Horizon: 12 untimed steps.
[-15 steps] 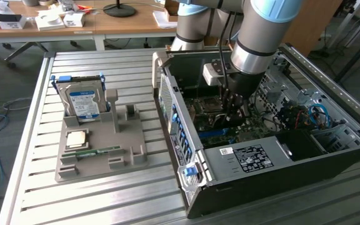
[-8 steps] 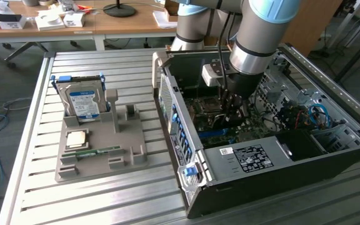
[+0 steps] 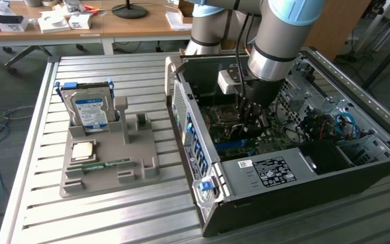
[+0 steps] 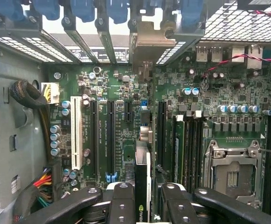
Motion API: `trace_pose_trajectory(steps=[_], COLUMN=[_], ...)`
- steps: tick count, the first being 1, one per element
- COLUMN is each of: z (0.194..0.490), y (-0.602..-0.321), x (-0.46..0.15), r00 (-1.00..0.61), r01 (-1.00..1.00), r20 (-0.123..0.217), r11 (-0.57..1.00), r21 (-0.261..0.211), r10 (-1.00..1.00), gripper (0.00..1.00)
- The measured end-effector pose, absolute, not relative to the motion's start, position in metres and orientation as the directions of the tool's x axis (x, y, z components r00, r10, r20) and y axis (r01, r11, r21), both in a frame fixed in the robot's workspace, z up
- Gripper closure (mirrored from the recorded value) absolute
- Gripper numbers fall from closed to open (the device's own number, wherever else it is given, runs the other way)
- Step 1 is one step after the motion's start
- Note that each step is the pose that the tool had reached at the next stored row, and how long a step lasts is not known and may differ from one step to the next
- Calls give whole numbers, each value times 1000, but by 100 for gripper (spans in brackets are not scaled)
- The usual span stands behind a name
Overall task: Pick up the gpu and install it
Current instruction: 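Insert the gpu into the slot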
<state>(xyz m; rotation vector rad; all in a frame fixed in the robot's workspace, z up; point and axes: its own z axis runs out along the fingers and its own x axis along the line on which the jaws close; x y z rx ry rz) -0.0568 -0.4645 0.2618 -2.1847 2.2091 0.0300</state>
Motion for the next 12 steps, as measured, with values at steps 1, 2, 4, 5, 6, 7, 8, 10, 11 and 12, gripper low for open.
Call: trace_pose_trajectory(steps=[1,2,4,5,6,7,8,10,11,12], z=[262,262,261,261,261,261,261,260,260,260], y=[-464,-464,-465,-465,-464,-464,-464,-464,-464,-464], x=[-57,-57,-57,-58,-58,-58,-58,-58,-59,-59], r00=[-11,-10,-7,-6,-5,-4,-3,-1,0,0], r01=[-1000,-1000,-1000,-1000,-1000,-1000,-1000,-1000,-1000,-1000], r20=[-38,-38,-38,-38,-38,-38,-38,-38,-38,-38], r11=[11,11,8,7,5,4,3,1,1,0], r21=[-10,-11,-11,-12,-12,-12,-13,-13,-13,-13], r10=[-999,-999,-999,-999,-999,-999,-999,-999,-999,-999], gripper=[73,73,73,73,73,73,73,73,73,73])
